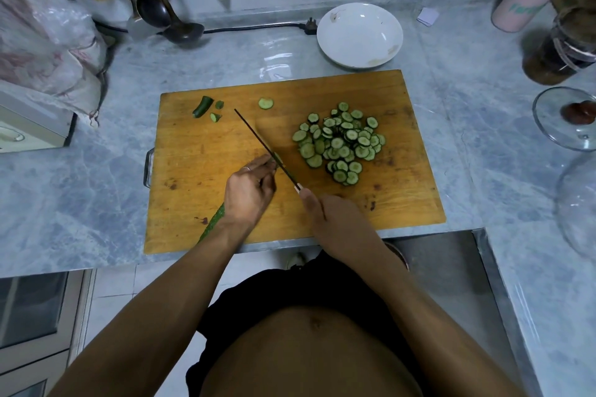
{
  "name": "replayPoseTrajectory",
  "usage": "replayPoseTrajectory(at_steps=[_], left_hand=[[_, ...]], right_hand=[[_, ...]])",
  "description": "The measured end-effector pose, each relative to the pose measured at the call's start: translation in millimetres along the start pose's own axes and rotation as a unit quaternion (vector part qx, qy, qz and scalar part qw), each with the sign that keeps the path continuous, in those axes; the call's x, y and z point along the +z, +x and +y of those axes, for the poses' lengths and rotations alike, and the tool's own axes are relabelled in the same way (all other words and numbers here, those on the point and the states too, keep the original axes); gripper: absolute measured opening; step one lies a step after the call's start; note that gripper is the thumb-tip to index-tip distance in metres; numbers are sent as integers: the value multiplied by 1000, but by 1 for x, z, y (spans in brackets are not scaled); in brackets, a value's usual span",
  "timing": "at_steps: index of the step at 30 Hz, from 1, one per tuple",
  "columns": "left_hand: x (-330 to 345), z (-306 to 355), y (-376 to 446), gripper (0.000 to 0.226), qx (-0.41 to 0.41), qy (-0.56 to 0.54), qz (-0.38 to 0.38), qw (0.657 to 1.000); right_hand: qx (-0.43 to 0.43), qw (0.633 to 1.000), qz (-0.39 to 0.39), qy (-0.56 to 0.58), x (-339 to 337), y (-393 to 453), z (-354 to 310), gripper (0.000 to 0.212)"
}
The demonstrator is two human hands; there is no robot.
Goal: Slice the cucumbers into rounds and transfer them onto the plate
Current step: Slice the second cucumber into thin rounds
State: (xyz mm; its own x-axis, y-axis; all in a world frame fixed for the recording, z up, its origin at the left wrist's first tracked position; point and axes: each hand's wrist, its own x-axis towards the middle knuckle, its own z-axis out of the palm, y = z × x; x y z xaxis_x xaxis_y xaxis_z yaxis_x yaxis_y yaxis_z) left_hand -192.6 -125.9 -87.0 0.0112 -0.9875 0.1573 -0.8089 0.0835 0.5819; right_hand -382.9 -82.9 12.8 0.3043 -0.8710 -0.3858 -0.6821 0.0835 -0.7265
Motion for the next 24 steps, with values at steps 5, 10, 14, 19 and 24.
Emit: replayPoseTrajectory(at_steps=[5, 10, 14, 19, 24], left_hand=[[-3, 1, -1, 25, 6, 7, -8, 1000], [-4, 2, 1, 24, 12, 15, -7, 1000], [-4, 3, 0, 20, 23, 32, -1, 999], [0, 0, -1, 31, 17, 19, -6, 1000], [1, -3, 0, 30, -5, -10, 9, 1000]], right_hand=[[-2, 1000, 3, 1, 8, 2, -1, 65], [18, 1000, 4, 2, 17, 10, -1, 60], [40, 999, -5, 5, 19, 24, -6, 66], [57, 998, -2, 9, 19, 42, -10, 74], [56, 998, 5, 12, 20, 42, -5, 71]])
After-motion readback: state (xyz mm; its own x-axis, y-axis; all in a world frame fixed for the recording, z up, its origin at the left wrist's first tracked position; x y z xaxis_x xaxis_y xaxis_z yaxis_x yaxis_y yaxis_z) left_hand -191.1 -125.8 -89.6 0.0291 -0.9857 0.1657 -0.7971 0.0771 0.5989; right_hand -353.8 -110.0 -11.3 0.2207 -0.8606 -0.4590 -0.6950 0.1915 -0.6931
